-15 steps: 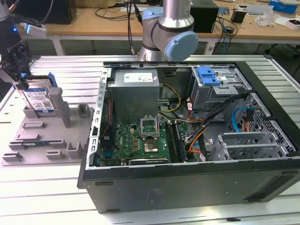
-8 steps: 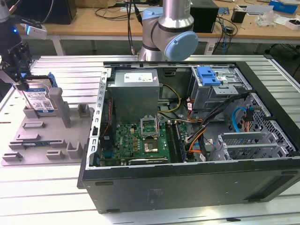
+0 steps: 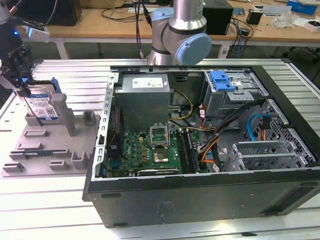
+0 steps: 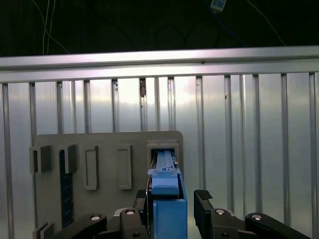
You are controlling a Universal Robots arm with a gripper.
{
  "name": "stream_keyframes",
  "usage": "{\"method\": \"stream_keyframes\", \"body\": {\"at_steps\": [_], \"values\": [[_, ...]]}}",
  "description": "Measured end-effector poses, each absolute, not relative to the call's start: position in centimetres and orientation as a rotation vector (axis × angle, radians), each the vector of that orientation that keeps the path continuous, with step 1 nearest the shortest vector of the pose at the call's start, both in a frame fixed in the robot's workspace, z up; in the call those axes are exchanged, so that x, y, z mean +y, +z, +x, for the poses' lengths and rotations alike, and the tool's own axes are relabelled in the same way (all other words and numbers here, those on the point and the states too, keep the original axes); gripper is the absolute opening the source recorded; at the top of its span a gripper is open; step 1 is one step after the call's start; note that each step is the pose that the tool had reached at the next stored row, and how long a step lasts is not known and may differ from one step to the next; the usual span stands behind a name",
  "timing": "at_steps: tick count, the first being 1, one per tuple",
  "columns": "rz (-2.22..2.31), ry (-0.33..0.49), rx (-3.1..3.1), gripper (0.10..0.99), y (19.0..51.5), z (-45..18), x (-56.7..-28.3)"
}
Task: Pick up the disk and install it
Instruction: 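Pick up the disk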
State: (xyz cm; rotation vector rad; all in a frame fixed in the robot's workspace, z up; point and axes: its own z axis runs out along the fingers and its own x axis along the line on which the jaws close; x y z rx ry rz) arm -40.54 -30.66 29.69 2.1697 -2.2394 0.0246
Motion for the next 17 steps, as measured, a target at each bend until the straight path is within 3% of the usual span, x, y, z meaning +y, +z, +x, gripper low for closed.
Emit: {"method": "stream_keyframes", "body": {"at_steps": [15, 16, 17], "values": [[2.17, 0.025, -2.24, 0.486, 29.69, -40.59, -30.66], [2.17, 0.025, -2.24, 0.412, 29.69, -40.6, -30.66], [2.17, 0.026, -2.24, 0.412, 29.69, -40.6, -30.66]]}}
